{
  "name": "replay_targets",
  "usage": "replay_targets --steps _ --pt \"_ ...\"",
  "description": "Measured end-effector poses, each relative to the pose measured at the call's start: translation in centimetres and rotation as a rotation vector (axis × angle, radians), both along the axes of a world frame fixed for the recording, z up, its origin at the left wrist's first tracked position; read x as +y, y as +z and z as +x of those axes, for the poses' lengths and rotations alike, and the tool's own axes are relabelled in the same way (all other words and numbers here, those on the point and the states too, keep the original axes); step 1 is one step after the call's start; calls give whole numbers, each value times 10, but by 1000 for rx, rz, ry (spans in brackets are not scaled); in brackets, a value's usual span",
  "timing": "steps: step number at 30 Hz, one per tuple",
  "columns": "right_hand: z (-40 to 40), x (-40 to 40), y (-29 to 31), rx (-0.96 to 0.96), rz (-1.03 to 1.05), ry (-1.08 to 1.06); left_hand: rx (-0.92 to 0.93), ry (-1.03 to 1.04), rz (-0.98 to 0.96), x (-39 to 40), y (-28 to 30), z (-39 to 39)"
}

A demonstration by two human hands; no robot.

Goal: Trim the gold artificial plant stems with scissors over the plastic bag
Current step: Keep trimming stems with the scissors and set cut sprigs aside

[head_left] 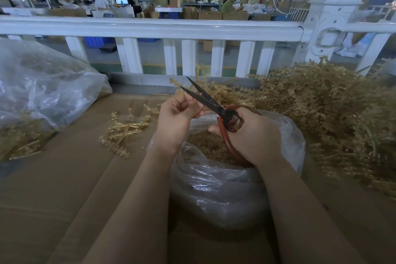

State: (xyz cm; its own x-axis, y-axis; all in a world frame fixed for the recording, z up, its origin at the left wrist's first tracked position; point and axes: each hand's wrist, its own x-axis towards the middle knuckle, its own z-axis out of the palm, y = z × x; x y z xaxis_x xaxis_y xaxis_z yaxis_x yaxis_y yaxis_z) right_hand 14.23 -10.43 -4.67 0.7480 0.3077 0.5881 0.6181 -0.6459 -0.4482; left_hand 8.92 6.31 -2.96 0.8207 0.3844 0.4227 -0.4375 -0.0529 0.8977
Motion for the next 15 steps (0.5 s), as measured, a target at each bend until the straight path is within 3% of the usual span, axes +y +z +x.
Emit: replay_targets --steps 15 --pt "0 -1 1 4 -22 -2 13 -25 52 -2 0 -1"
